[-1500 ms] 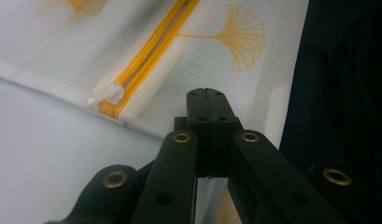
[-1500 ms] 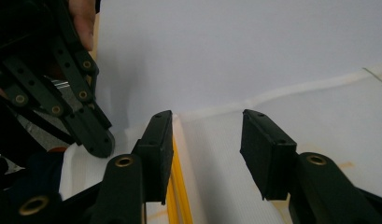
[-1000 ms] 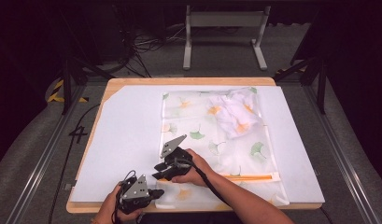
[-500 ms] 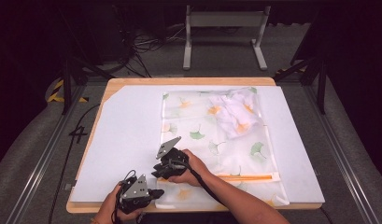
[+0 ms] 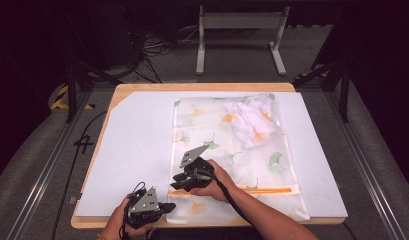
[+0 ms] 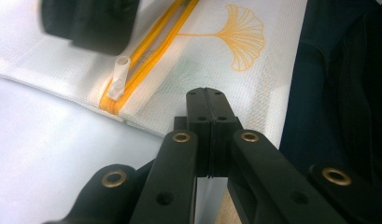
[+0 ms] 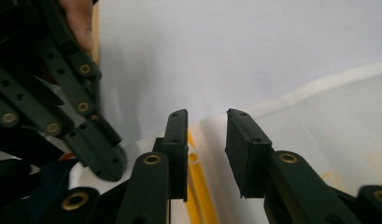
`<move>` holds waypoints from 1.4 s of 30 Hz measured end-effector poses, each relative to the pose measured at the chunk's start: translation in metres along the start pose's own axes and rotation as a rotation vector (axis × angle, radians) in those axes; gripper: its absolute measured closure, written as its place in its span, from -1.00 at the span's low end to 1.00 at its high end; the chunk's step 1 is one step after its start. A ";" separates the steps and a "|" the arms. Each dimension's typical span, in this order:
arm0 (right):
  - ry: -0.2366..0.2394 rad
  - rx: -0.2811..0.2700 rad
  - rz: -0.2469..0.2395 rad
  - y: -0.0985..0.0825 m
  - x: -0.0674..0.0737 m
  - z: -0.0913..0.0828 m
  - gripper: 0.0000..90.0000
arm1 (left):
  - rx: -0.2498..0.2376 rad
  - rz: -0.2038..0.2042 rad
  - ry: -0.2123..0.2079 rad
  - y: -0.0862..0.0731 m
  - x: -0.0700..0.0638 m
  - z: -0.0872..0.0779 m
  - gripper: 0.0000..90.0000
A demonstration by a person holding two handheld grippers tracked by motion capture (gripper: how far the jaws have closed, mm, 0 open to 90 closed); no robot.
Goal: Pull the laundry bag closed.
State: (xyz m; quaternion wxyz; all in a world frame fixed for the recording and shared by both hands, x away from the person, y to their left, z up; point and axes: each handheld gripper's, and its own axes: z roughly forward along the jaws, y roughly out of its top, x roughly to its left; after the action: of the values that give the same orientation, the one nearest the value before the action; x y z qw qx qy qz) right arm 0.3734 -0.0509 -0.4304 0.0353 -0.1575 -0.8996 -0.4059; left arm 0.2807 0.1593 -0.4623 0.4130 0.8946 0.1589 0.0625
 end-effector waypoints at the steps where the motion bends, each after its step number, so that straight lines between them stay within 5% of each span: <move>1: 0.004 0.005 0.021 -0.002 -0.001 -0.001 0.54 | -0.001 -0.002 0.000 0.000 0.000 0.000 1.00; 3: 0.039 0.008 0.069 -0.006 -0.002 -0.002 0.50 | 0.000 -0.003 0.002 0.000 0.000 0.000 1.00; 9: 0.102 0.036 0.111 -0.011 0.002 0.002 0.40 | 0.003 0.001 0.002 0.000 0.000 0.000 1.00; 11: 0.089 0.066 0.115 -0.012 0.002 0.006 0.32 | 0.004 0.001 0.003 0.000 0.000 0.000 1.00; 17: 0.181 0.008 0.234 -0.016 -0.007 0.014 0.29 | 0.003 0.000 -0.001 0.000 0.000 0.000 1.00; 22: 0.212 -0.039 0.319 -0.019 -0.014 0.015 0.51 | 0.002 -0.005 -0.003 0.000 0.000 0.000 1.00; 30: 0.234 -0.069 0.383 -0.021 -0.018 0.012 0.62 | 0.004 0.000 0.001 0.001 0.000 0.000 1.00; 42: 0.188 -0.026 0.399 -0.020 -0.016 0.017 0.72 | 0.009 0.006 0.000 0.001 0.001 0.000 1.00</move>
State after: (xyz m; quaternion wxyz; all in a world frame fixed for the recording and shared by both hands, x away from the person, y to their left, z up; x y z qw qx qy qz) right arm 0.3830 -0.0549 -0.4596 0.1966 -0.2942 -0.8380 -0.4154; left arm 0.2816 0.1588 -0.4617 0.4087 0.8969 0.1563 0.0631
